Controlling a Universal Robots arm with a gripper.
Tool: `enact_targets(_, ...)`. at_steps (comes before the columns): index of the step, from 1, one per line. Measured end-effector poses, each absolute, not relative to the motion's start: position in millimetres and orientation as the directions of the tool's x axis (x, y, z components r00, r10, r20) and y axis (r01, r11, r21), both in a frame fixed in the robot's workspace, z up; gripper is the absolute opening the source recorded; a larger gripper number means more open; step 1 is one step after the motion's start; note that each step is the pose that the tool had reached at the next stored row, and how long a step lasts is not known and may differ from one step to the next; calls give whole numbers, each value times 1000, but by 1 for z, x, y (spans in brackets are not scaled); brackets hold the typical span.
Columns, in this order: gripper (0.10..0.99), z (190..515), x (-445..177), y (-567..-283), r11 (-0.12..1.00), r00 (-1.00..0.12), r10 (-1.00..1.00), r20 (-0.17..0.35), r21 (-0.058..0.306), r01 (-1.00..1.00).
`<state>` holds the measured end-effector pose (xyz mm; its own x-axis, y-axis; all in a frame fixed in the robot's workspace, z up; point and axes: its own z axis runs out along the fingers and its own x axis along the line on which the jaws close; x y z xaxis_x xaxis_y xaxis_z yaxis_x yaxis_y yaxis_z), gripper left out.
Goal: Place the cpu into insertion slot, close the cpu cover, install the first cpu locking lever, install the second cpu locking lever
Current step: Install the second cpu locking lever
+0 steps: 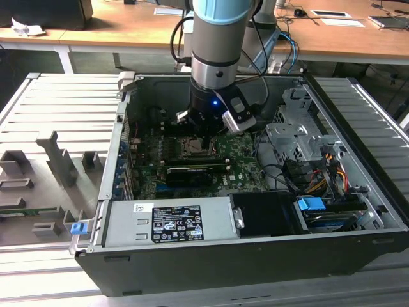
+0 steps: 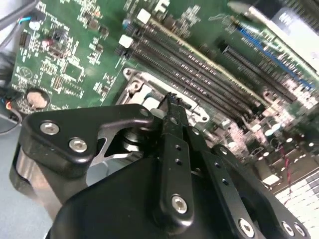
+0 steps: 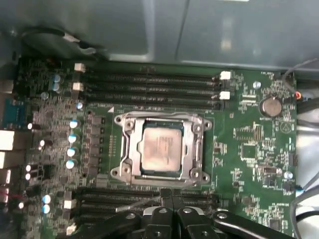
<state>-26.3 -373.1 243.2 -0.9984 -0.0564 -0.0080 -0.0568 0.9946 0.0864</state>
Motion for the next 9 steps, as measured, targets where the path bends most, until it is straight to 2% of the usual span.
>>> enact_targets(9,106,241,-45,-377,994,-998,-68,-8,88,-68)
